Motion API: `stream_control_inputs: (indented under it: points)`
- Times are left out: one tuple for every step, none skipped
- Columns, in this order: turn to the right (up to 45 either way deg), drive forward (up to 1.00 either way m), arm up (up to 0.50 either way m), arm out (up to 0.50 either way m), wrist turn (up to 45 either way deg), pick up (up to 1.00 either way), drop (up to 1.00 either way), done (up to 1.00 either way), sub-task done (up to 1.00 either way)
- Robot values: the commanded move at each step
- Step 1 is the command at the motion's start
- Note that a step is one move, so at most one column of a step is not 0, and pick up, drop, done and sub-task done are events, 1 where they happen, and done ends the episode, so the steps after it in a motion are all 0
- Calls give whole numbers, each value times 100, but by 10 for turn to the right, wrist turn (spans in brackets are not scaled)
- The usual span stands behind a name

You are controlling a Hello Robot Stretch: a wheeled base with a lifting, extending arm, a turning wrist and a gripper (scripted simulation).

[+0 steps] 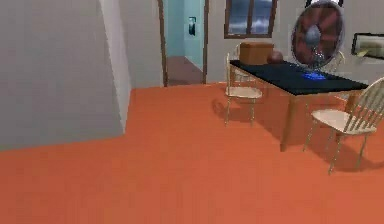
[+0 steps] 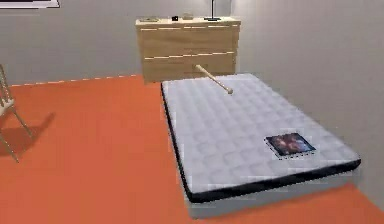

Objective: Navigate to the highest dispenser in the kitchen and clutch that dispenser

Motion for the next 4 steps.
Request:
stream_control_inputs:
  points:
    - [0, 100, 0, 0, 0, 0, 0, 0, 0]
    - [-30, 0, 0, 0, 0, 0, 0, 0, 0]
    - [0, 100, 0, 0, 0, 0, 0, 0, 0]
    - [0, 100, 0, 0, 0, 0, 0, 0, 0]
